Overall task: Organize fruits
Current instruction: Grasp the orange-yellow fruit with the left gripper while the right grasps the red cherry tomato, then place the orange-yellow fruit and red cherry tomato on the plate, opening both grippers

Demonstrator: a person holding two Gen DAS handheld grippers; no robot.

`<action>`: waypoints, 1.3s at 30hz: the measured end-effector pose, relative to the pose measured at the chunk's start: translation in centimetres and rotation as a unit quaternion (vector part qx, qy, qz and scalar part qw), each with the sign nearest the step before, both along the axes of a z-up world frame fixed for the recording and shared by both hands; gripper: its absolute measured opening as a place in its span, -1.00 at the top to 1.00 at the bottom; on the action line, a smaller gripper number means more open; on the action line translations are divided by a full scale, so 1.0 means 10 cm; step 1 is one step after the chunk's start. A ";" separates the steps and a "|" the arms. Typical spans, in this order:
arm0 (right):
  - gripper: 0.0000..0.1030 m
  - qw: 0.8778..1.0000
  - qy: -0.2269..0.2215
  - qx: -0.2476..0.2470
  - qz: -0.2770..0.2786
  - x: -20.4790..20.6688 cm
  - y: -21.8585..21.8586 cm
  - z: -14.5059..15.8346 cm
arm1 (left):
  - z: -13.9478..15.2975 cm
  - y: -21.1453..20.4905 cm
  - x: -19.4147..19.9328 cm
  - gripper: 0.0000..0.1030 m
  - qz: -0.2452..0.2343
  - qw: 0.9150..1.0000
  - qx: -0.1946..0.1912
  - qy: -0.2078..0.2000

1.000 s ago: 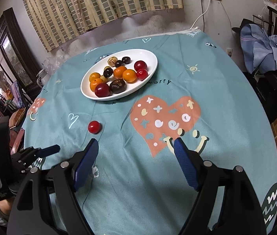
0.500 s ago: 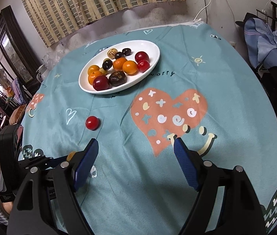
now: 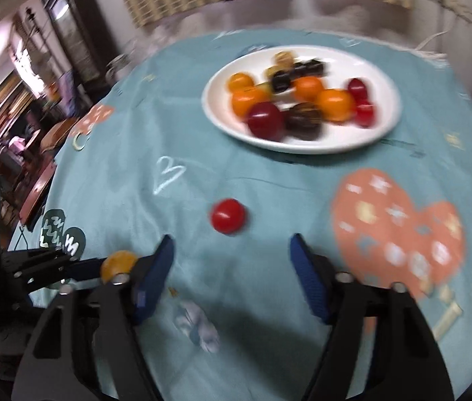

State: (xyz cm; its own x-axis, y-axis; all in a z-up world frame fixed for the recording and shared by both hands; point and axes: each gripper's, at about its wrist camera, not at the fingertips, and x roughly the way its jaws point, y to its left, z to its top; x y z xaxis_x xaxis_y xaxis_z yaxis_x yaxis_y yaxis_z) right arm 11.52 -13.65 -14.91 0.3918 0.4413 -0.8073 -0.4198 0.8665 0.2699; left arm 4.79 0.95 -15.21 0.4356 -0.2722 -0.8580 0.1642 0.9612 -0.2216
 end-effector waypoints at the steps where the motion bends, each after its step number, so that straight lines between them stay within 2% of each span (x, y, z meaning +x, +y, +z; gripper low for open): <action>1: -0.16 1.000 0.001 -0.003 0.003 0.04 0.05 -0.03 | 0.00 0.04 -0.01 0.26 0.006 1.000 0.001 0.001; 4: -0.08 1.000 0.005 -0.012 0.006 0.14 0.12 -0.12 | -0.03 0.16 -0.04 0.26 0.027 1.000 0.001 0.004; 7: 0.13 1.000 0.008 -0.018 0.003 0.20 0.14 -0.18 | -0.07 0.22 -0.05 0.26 0.037 0.999 0.001 0.006; 11: 0.21 1.000 0.015 -0.026 0.004 0.26 0.17 -0.26 | -0.10 0.21 -0.02 0.26 0.033 0.999 0.004 0.007; 13: 0.30 1.000 0.009 -0.019 0.000 0.26 0.16 -0.26 | -0.10 0.18 0.00 0.26 0.028 1.000 0.006 0.008; 14: 0.42 1.000 0.009 -0.015 -0.001 0.25 0.16 -0.26 | -0.11 0.17 0.01 0.26 0.026 1.000 0.007 0.008; 19: 0.43 1.000 0.013 0.003 -0.008 0.13 0.04 -0.20 | -0.11 0.11 0.06 0.26 0.018 1.000 0.009 0.009; 21: 0.43 1.000 0.017 0.015 -0.019 -0.03 -0.11 -0.16 | -0.09 0.07 0.07 0.26 0.011 1.000 0.009 0.006; 26: 0.43 0.999 0.016 0.005 -0.045 -0.42 -0.46 -0.14 | -0.06 -0.12 0.11 0.26 -0.020 1.000 0.004 0.006; 29: 0.43 0.997 -0.001 0.005 -0.075 -0.39 -0.69 -0.01 | 0.05 -0.22 0.29 0.26 -0.035 0.999 -0.001 -0.003; 32: 0.43 0.993 -0.044 0.015 -0.109 -0.13 -0.90 0.30 | 0.26 -0.31 0.67 0.26 -0.045 0.999 -0.003 -0.030; 36: 0.43 0.985 -0.111 0.027 -0.126 0.44 -1.01 0.79 | 0.63 -0.40 1.36 0.26 -0.048 0.996 0.004 -0.077; 39: 0.43 0.982 -0.137 0.035 -0.128 0.88 -0.95 0.96 | 0.76 -0.41 1.84 0.26 -0.037 0.995 0.010 -0.097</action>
State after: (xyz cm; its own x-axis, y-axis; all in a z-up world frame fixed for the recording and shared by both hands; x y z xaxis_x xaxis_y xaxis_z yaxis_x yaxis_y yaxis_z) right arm 20.34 -23.10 -5.28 0.6954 0.3501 -0.6275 -0.2557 0.9367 0.2393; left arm 23.18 -3.13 -7.57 0.5721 -0.2943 -0.7656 0.2732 0.9485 -0.1605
